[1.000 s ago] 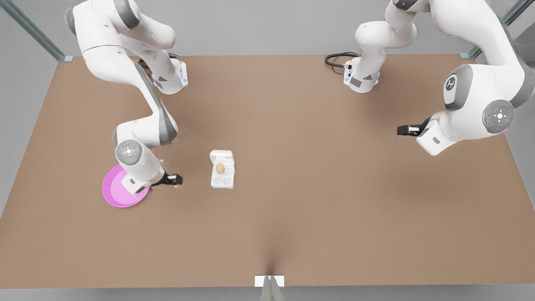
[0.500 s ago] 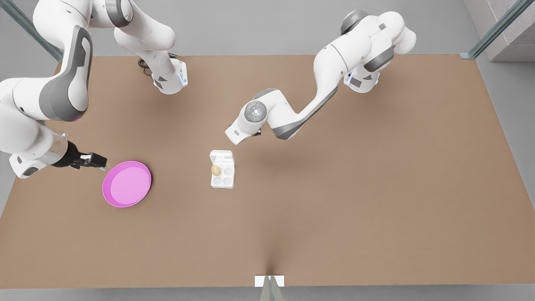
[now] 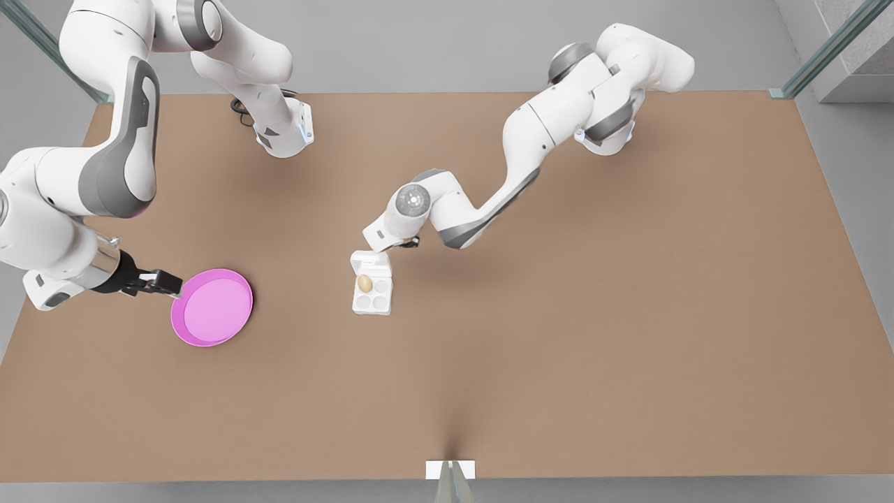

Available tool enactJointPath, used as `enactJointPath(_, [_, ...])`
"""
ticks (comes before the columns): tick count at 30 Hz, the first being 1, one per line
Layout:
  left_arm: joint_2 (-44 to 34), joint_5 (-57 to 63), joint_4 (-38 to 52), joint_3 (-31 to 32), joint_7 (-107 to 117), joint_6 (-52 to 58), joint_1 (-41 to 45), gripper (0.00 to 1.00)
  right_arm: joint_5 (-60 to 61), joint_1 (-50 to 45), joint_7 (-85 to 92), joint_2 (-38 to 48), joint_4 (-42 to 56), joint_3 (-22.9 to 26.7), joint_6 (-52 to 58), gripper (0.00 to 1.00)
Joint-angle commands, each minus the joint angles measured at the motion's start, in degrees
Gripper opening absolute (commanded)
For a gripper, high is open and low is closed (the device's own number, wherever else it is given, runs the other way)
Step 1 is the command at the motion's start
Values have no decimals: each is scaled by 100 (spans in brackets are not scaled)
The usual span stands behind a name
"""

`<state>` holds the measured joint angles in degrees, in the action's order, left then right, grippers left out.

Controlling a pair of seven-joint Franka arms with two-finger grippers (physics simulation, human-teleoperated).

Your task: Pack egg into the box and close the box lid

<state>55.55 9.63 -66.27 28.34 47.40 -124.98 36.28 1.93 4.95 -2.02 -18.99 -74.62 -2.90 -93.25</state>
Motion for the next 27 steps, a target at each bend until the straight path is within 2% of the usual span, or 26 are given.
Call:
enactJointPath(1, [0, 22, 0, -4, 93, 0, 37, 21, 0, -3, 0, 0, 0, 0, 0, 100])
enactJointPath(7, [87, 13, 18, -4, 560, -52, 107, 21, 18, -3, 9, -9, 0, -9, -79, 100])
enactJointPath(11, [210, 22, 18, -39, 525, -694, 125, 21, 35, 6, 26, -44, 26, -9, -88, 100])
enactJointPath(22, [210, -22, 264, -241, 586, -905, 151, 21, 325, 120, -18, -96, 44, 61, -88, 100])
enactJointPath(27, [298, -102, 264, -241, 630, -1406, 169, 21, 360, 120, 26, -96, 44, 61, -88, 100])
